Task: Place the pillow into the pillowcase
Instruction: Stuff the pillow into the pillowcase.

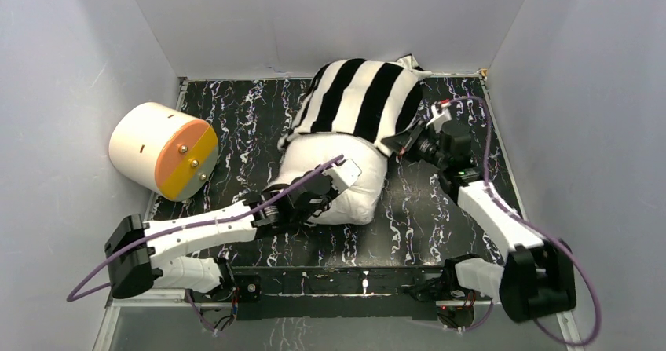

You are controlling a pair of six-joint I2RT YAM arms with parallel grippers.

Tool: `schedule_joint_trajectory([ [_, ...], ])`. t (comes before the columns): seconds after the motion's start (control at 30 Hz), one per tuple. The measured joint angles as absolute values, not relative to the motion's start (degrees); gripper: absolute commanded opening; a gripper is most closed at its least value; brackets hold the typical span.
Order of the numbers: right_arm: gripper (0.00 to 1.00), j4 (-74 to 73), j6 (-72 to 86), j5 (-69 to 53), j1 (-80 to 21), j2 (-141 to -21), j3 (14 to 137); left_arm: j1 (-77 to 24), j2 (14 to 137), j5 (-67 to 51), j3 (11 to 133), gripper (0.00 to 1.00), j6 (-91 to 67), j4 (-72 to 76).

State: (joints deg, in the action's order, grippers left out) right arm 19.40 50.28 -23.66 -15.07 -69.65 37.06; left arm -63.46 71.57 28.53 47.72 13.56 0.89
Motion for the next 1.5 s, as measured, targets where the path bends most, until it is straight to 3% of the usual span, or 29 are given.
schedule_joint_trajectory([
  [0.2, 0.00, -3.4, 40.3, -19.8, -15.1, -56.5, 55.2, -67.8, 65.3, 20.9, 58.0, 0.00, -3.4, -1.8],
  [0.47, 0.01, -6.2, 38.2, -21.6, -18.9, -64.0, 69.5, -65.4, 63.9, 19.9, 62.6, 0.00, -20.8, -3.7],
  [0.67, 0.13, -3.0, 37.3, -16.6, -30.2, -77.1, 74.6, -46.8, 58.8, 11.4, 55.2, 0.00, -36.6, -8.3],
  [0.73, 0.23, -0.9, 37.2, -16.5, -31.9, -81.6, 74.9, -39.6, 57.6, 7.9, 51.5, 0.00, -40.6, -9.1],
  [0.83, 0.36, 0.6, 35.5, -17.1, -33.4, -90.3, 77.3, -29.0, 58.1, 1.7, 46.2, 0.08, -45.9, -9.1],
  [0.93, 0.50, 0.2, 32.2, -18.7, -34.2, -96.4, 81.6, -23.6, 58.8, -3.2, 44.7, 0.00, -48.7, -8.6],
  [1.0, 0.57, -0.5, 28.7, -19.4, -34.4, -97.8, 84.6, -21.7, 59.0, -5.8, 44.7, 0.00, -49.2, -7.8],
  [1.17, 0.69, -3.7, 17.8, -17.1, -35.0, -93.2, 85.2, -18.9, 60.7, -11.3, 44.7, 0.00, -49.5, -6.1],
  [1.5, 0.65, -2.9, -3.4, -4.4, -30.9, -73.0, 72.5, -18.6, 61.7, -13.5, 47.8, 0.00, -46.0, -8.3],
])
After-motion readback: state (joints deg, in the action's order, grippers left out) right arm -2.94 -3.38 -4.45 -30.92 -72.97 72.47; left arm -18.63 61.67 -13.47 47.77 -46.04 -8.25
